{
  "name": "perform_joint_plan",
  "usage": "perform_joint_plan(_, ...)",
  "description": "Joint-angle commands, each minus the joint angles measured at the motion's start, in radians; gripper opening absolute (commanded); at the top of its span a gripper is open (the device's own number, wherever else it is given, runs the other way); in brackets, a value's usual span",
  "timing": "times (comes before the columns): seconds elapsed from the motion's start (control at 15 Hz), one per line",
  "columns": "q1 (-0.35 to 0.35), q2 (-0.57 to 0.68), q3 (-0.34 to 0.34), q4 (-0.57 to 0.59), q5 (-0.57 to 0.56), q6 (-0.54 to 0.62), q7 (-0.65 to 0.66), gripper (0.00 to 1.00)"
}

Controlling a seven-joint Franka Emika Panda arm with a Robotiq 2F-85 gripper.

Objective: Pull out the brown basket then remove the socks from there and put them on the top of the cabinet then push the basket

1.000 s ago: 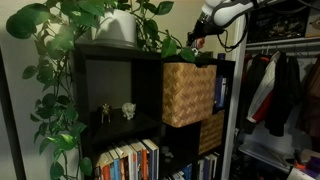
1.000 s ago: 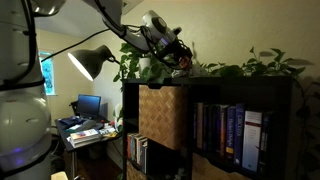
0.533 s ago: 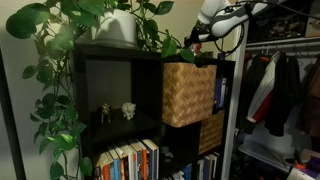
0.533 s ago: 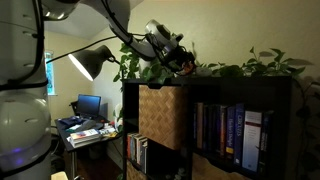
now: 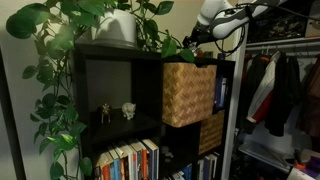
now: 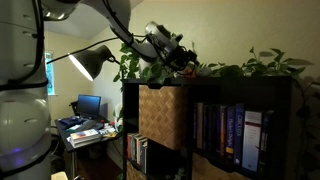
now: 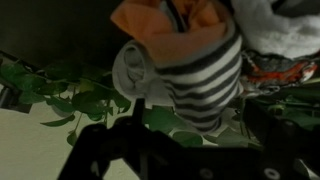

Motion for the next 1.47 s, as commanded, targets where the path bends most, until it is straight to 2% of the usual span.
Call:
perform_joint_plan(0.0, 0.003, -0.047, 0.004, -0.012, 0.008, -0.046, -0.007, 1.00)
perform_joint_plan(0.13, 0.010, -0.067, 0.005, -0.019, 0.055, -0.070, -0.049, 1.00)
perform_joint_plan(0.2, 0.035, -0.080, -0.014, -0.022, 0.102, -0.087, -0.094, 1.00)
perform_joint_plan(0.4, 0.054, -0.115, -0.011, -0.026, 0.286, -0.152, -0.258, 1.00)
perform_joint_plan(0.6, 0.064, -0.152, -0.001, -0.016, 0.419, -0.257, -0.394, 1.00)
perform_joint_plan(0.93, 0.076, -0.228, 0.007, -0.037, 0.507, -0.422, -0.498, 1.00)
perform_joint_plan(1.4, 0.095, -0.315, -0.001, -0.124, 0.638, -0.539, -0.576, 1.00)
